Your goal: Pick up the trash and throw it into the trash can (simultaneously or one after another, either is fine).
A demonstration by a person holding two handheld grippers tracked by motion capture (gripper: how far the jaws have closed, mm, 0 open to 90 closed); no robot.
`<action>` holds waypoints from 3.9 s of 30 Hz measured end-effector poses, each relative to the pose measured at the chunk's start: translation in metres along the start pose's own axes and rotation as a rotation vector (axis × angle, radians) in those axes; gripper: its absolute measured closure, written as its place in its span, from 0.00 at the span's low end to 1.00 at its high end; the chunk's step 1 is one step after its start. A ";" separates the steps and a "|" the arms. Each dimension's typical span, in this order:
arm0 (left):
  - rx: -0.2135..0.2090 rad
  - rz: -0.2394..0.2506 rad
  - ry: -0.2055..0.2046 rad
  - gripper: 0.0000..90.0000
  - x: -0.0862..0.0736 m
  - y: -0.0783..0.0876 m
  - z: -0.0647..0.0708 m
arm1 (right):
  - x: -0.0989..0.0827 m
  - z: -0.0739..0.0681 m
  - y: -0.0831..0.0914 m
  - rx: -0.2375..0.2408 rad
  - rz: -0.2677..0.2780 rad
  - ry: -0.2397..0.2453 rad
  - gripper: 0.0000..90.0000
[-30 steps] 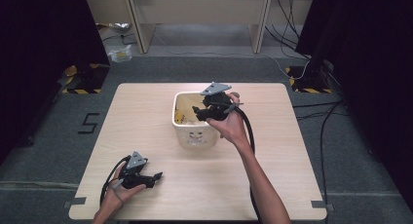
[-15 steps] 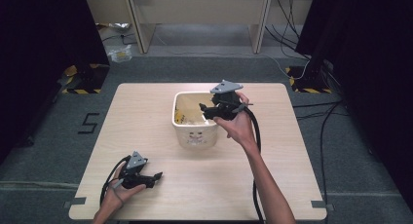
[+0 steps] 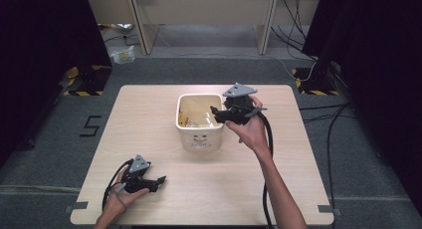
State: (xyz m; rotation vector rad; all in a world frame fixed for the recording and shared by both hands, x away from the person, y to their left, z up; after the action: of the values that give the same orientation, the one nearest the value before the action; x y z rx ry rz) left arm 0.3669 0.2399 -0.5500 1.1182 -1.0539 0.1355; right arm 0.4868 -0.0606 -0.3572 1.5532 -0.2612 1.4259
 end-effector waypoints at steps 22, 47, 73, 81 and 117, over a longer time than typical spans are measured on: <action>-0.002 -0.002 0.000 0.18 0.000 0.000 0.000 | -0.026 0.023 0.027 -0.089 -0.005 -0.002 0.30; -0.001 -0.002 -0.001 0.18 0.000 0.000 0.000 | -0.061 0.031 0.047 -0.099 -0.004 -0.025 0.19; -0.002 -0.002 0.000 0.17 0.000 0.000 0.000 | -0.092 0.020 0.069 -0.092 0.031 -0.044 0.18; -0.001 -0.002 -0.001 0.18 0.000 0.000 0.000 | -0.107 0.013 0.066 -0.077 0.009 -0.044 0.18; -0.002 -0.002 0.000 0.17 0.000 0.000 0.000 | -0.168 0.004 0.064 -0.057 -0.103 -0.088 0.18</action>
State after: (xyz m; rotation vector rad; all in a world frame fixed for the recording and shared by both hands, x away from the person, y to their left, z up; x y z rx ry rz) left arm 0.3668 0.2397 -0.5500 1.1179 -1.0531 0.1329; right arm 0.3952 -0.1682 -0.4683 1.5623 -0.2682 1.2616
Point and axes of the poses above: each handheld gripper's, and its own axes: y roughly backward along the jaws, x roughly out of its top, z roughly to its right, the point moved 4 cm from there along -y, roughly forward along the jaws, and after that the axes turned 1 degree about y, right-handed, at the moved point
